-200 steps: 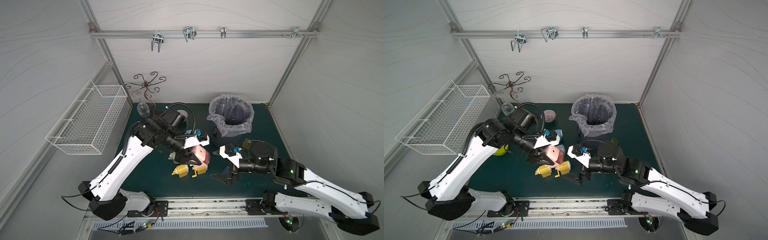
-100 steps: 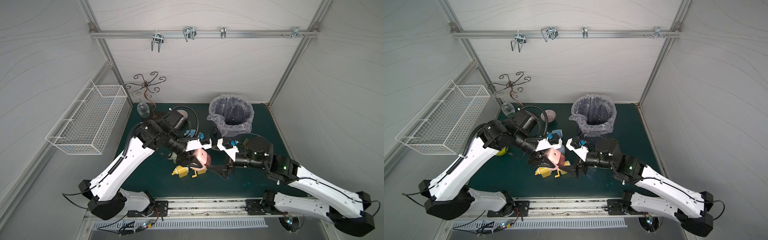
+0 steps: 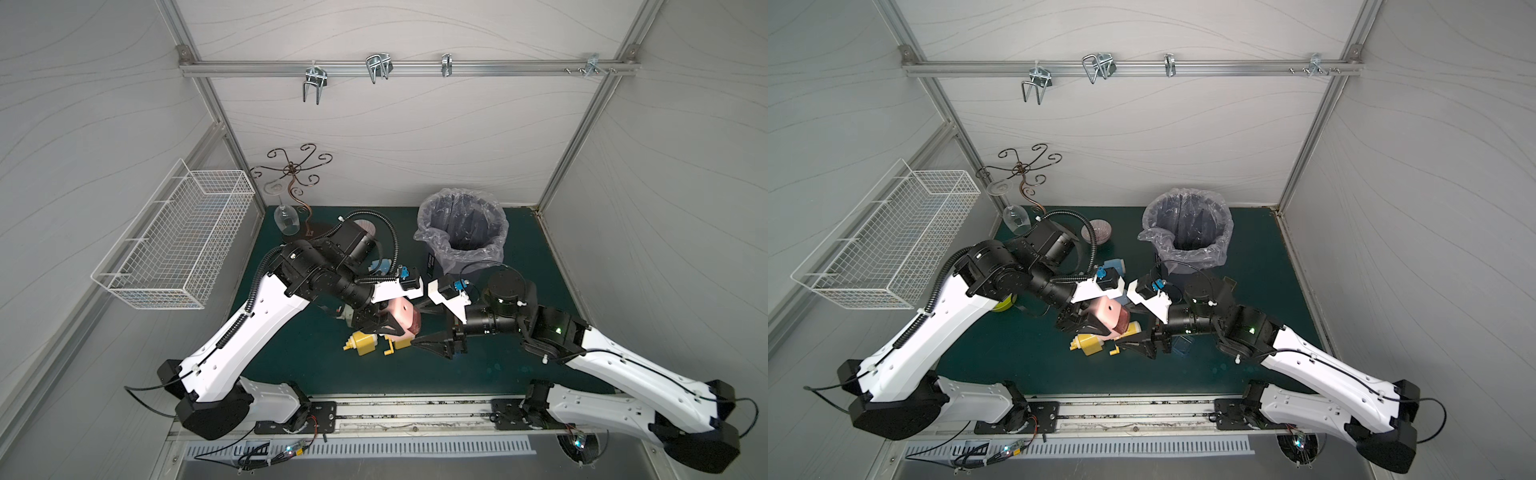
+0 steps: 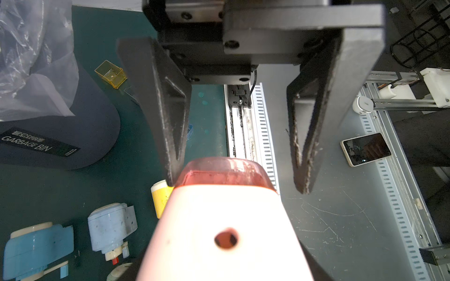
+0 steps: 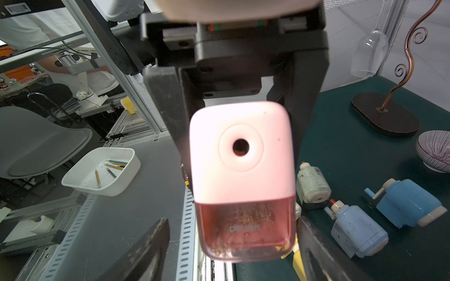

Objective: Take out the pencil sharpener tray and clean the shavings
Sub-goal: Open the container of the pencil sharpener.

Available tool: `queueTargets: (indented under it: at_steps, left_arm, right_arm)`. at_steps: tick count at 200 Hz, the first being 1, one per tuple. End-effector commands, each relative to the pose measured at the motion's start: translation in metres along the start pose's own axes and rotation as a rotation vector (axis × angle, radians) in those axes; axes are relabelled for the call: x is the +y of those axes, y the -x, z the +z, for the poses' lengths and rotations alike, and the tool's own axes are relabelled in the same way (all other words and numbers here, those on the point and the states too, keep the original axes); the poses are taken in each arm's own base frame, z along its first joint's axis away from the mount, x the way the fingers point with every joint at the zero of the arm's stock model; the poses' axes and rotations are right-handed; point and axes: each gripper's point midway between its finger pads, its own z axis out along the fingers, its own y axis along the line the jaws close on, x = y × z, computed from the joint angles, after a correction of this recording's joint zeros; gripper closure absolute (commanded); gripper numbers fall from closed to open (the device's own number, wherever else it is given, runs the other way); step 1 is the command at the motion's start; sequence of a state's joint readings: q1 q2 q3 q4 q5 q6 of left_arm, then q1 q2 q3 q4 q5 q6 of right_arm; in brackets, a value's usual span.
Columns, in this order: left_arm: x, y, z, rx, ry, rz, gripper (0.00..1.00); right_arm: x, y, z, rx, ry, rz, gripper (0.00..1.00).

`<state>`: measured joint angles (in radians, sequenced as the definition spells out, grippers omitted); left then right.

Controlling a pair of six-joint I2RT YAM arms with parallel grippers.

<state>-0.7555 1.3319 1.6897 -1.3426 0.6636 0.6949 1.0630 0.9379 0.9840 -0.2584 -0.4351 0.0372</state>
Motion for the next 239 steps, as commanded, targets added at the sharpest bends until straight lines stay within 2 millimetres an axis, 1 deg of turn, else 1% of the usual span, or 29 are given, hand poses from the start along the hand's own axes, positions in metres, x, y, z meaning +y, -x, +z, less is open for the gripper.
queueTargets:
  at_steps: [1,53,83,119,136,175,187,199,207,213,215,239]
  left_arm:
    - [-0.004,0.003,-0.001,-0.006,-0.016,0.0,1.0]
    - [-0.004,0.001,0.004,0.001,-0.025,-0.012,1.0]
    - [-0.004,-0.001,0.007,0.007,-0.031,-0.018,1.0]
    - [-0.002,-0.002,0.011,0.015,-0.036,-0.025,1.0]
    - [-0.002,-0.001,0.011,0.015,-0.036,-0.024,1.0]
    - [-0.002,-0.003,0.012,0.021,-0.038,-0.026,1.0]
    - [-0.002,-0.003,0.012,0.024,-0.039,-0.027,1.0]
    - [-0.002,-0.005,0.013,0.026,-0.042,-0.032,1.0]
    - [-0.003,-0.005,0.013,0.029,-0.043,-0.035,1.0]
    - [-0.003,-0.006,0.013,0.031,-0.045,-0.038,1.0]
    - [-0.003,-0.006,0.013,0.031,-0.045,-0.038,1.0]
    - [-0.004,-0.012,0.016,0.051,-0.054,-0.056,1.0]
  right_arm:
    - [0.003,0.003,-0.001,-0.029,0.006,-0.011,0.18]
    - [-0.006,0.003,-0.001,-0.05,-0.041,-0.017,0.23]
    - [-0.004,0.008,-0.001,-0.071,-0.035,-0.023,0.25]
    - [-0.003,0.008,0.002,-0.063,-0.015,-0.026,0.34]
    - [-0.001,0.007,0.004,-0.056,-0.004,-0.024,0.41]
    - [0.0,-0.002,0.008,-0.04,0.003,-0.012,0.45]
    - [-0.002,-0.004,0.009,-0.034,-0.002,-0.003,0.52]
    - [-0.004,-0.006,0.01,-0.025,-0.011,0.01,0.66]
    - [-0.005,-0.008,0.01,-0.02,-0.015,0.017,0.81]
    - [-0.005,-0.008,0.01,-0.018,-0.019,0.024,0.96]
    - [-0.006,-0.008,0.01,-0.018,-0.023,0.026,1.0]
    - [-0.009,-0.012,0.01,-0.032,-0.036,0.038,1.0]
